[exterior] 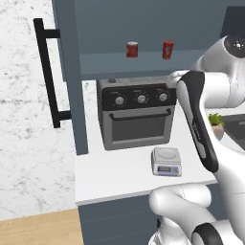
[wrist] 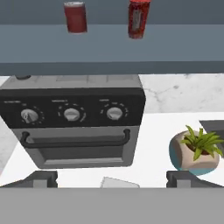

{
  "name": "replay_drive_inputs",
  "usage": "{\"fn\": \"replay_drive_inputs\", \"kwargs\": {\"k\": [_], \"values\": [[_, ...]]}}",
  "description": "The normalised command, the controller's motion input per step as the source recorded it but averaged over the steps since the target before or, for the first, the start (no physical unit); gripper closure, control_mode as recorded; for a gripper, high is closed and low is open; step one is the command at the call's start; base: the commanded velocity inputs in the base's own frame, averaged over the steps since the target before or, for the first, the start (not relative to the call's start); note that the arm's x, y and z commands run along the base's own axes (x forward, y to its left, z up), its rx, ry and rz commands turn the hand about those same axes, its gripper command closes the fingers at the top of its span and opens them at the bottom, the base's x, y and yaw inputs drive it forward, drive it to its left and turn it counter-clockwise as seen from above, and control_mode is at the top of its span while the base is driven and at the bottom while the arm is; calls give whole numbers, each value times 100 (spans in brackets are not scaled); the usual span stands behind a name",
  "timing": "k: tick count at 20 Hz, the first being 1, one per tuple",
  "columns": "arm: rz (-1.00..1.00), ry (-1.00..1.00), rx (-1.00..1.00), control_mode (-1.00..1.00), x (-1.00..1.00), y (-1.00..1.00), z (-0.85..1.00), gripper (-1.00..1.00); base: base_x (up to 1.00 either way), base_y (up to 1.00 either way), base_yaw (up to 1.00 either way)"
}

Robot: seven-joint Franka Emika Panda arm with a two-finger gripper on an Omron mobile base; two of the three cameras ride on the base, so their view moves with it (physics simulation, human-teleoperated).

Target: Pick the yogurt and place it on the digital scale for weighing, and close the cabinet.

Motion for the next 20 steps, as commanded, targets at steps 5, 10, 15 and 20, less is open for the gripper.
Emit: {"fn": "replay_drive_inputs", "kwargs": {"k": [5, 10, 15, 20], "values": [[-5, -12, 0, -100, 2, -38, 50, -100, 0, 0, 0], [-2, -8, 0, -100, 10, -29, 48, -100, 0, 0, 0], [0, -7, 0, -100, 38, -16, 29, -100, 0, 0, 0], [0, -6, 0, -100, 49, -14, 12, -100, 0, 0, 0]]}}
